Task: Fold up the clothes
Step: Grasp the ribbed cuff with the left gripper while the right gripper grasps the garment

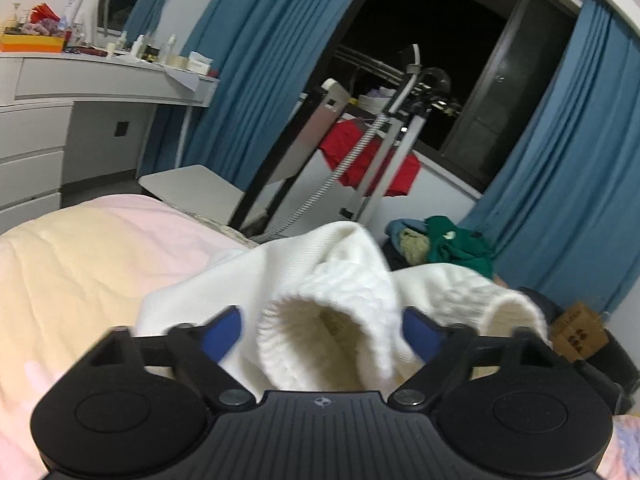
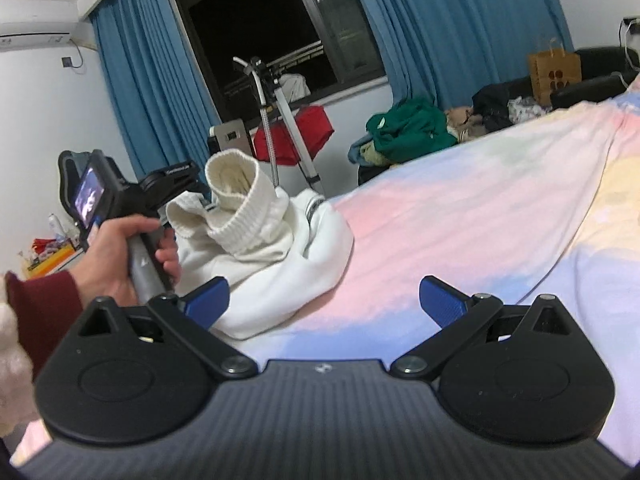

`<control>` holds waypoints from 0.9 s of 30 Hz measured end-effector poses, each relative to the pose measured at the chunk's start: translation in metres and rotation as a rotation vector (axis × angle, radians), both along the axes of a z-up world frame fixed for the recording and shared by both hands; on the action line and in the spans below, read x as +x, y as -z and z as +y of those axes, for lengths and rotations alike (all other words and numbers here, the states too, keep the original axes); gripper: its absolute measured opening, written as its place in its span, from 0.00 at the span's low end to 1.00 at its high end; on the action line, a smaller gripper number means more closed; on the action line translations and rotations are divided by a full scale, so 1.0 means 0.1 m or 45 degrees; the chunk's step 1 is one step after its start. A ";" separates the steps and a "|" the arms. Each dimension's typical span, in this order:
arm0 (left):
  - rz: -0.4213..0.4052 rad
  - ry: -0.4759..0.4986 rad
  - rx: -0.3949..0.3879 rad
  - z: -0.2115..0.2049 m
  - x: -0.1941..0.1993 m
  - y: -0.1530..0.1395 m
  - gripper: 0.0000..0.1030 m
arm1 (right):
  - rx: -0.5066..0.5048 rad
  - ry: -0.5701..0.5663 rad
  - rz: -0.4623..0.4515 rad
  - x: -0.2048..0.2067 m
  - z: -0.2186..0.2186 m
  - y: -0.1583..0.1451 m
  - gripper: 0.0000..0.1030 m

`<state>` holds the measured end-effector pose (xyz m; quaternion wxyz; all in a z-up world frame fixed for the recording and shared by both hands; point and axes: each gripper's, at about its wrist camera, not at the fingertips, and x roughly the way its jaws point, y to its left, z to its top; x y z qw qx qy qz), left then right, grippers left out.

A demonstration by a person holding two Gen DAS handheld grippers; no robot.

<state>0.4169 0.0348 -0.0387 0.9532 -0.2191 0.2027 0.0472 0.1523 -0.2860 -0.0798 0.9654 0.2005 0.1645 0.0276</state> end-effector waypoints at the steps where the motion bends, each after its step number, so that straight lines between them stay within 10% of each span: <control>1: -0.021 -0.012 0.009 0.00 0.00 0.01 0.59 | -0.003 -0.003 0.006 0.03 0.01 0.03 1.00; 9: -0.079 0.049 0.004 0.08 -0.48 -0.10 0.17 | -0.071 0.002 -0.022 0.10 0.02 0.11 0.84; 24: 0.001 0.303 0.071 0.86 -2.66 -0.20 0.16 | -0.117 -0.127 -0.131 -0.14 0.32 0.01 0.78; 27: 0.099 0.236 -0.111 1.11 -2.76 0.04 0.16 | -0.004 -0.161 -0.092 -0.14 0.38 0.00 0.79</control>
